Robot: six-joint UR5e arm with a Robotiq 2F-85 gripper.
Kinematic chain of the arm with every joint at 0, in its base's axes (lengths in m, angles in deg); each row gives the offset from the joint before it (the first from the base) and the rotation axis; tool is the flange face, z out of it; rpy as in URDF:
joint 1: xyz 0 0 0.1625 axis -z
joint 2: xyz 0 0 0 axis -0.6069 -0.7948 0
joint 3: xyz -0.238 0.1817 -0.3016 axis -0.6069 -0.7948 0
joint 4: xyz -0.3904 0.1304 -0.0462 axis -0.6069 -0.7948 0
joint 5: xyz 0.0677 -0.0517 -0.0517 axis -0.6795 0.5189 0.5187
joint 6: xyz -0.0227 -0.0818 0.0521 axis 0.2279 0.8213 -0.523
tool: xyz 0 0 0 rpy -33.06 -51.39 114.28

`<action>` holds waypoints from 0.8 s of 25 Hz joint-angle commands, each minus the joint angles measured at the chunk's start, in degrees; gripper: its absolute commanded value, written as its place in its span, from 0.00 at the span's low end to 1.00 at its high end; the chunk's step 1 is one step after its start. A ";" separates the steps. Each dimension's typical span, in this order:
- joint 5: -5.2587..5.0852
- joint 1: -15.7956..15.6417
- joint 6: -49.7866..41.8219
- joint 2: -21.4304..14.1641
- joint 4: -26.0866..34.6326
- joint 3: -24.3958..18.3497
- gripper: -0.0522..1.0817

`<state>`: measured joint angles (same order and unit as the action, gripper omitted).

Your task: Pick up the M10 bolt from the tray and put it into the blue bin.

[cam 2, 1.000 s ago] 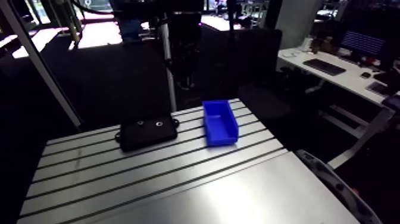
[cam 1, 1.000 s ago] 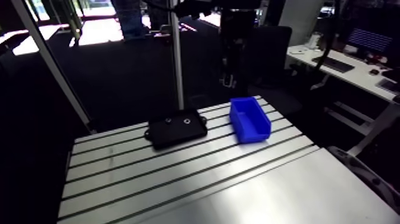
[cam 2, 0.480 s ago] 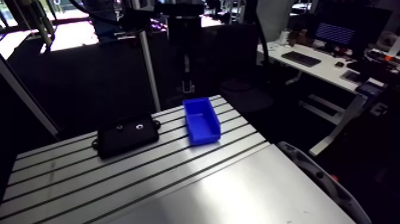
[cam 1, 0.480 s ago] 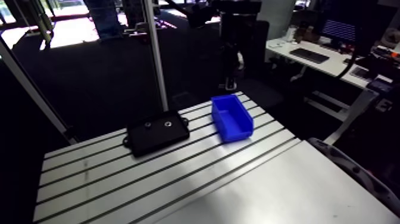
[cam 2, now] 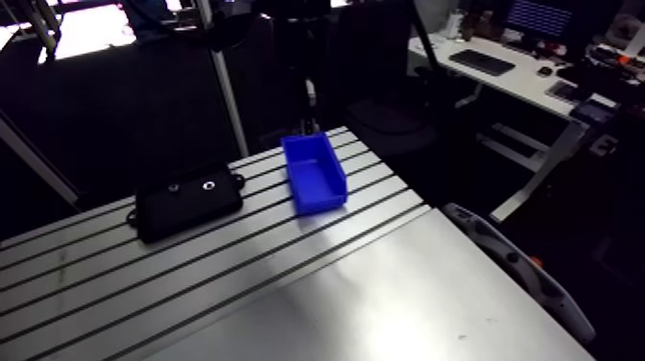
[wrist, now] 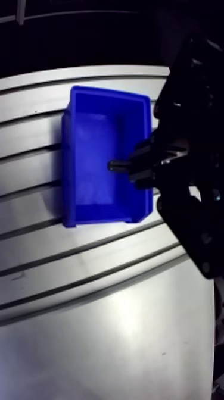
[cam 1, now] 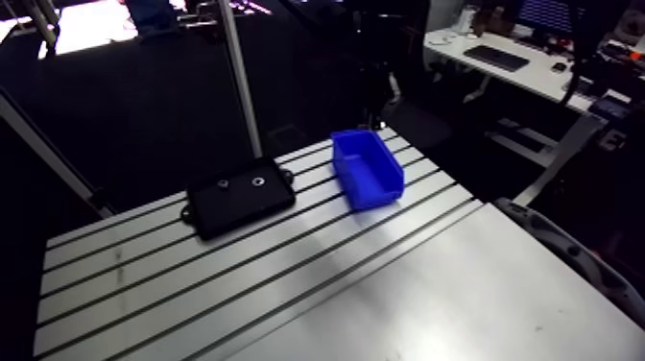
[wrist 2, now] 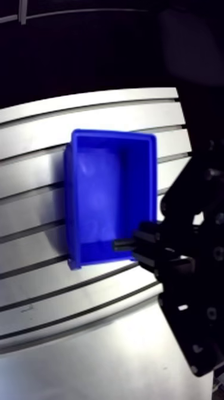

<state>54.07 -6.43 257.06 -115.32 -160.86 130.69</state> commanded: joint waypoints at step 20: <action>0.64 0.98 -0.14 7.58 -6.84 -0.36 0.94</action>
<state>55.15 -5.21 257.21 -108.06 -167.48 130.30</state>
